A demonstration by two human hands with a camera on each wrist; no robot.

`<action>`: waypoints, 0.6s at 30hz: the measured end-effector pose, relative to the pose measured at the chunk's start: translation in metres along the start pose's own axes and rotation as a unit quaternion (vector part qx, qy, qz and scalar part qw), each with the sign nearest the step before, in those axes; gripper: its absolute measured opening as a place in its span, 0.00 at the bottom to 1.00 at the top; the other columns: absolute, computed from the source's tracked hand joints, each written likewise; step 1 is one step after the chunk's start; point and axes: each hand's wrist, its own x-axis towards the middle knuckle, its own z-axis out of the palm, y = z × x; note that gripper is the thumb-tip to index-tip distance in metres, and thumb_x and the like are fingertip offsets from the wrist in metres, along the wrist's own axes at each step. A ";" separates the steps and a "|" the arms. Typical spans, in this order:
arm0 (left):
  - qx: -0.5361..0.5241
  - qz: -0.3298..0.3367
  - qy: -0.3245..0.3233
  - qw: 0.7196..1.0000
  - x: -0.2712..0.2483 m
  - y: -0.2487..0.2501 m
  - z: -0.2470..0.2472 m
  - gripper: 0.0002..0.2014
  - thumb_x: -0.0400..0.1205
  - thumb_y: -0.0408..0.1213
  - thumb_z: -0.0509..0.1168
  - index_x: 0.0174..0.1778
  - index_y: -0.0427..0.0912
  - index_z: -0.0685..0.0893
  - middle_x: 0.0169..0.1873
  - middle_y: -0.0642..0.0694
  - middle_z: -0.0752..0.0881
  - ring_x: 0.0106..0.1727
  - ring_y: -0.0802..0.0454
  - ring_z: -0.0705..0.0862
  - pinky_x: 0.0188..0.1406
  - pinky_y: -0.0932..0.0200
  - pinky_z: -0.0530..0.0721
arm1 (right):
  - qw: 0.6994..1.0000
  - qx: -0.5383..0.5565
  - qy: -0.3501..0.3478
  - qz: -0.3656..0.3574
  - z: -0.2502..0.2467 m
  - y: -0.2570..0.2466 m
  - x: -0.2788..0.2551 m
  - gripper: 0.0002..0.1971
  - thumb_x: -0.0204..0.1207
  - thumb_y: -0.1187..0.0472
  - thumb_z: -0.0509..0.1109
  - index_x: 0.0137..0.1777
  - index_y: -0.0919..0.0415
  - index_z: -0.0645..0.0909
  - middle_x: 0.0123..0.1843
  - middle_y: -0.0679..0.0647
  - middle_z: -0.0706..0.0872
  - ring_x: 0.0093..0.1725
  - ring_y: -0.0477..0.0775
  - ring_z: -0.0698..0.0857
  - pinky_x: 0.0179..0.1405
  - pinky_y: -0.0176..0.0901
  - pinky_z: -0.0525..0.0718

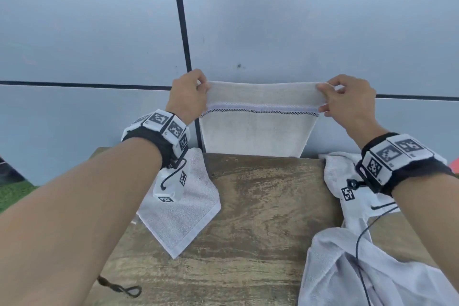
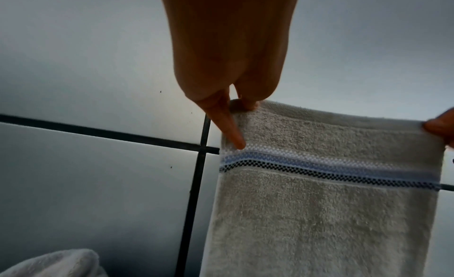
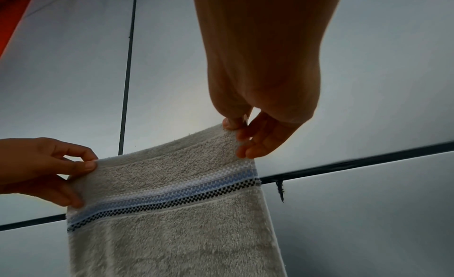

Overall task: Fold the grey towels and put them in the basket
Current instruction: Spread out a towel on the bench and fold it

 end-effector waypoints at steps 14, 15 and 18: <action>0.035 -0.002 -0.067 0.997 -0.112 0.000 -0.037 0.08 0.81 0.25 0.68 0.42 0.40 0.90 0.33 0.43 0.87 0.24 0.54 0.78 0.19 0.71 0.73 | 0.986 -0.105 -0.128 -0.014 -0.079 0.026 -0.119 0.06 0.79 0.59 0.75 0.41 0.55 0.88 0.38 0.53 0.92 0.44 0.54 0.91 0.48 0.44 0.86; 0.022 -0.010 -0.069 0.997 -0.122 -0.001 -0.042 0.06 0.81 0.26 0.70 0.43 0.40 0.91 0.34 0.42 0.88 0.25 0.53 0.80 0.20 0.71 0.74 | 0.984 -0.112 -0.138 -0.016 -0.084 0.026 -0.130 0.06 0.79 0.59 0.76 0.40 0.55 0.88 0.37 0.53 0.92 0.44 0.54 0.90 0.49 0.46 0.85; 0.000 -0.016 -0.081 0.997 -0.151 -0.005 -0.054 0.03 0.82 0.33 0.73 0.45 0.39 0.91 0.36 0.44 0.89 0.31 0.50 0.83 0.29 0.65 0.77 | 0.980 -0.118 -0.163 -0.012 -0.101 0.025 -0.161 0.07 0.79 0.58 0.76 0.39 0.54 0.86 0.35 0.53 0.88 0.36 0.53 0.83 0.37 0.37 0.77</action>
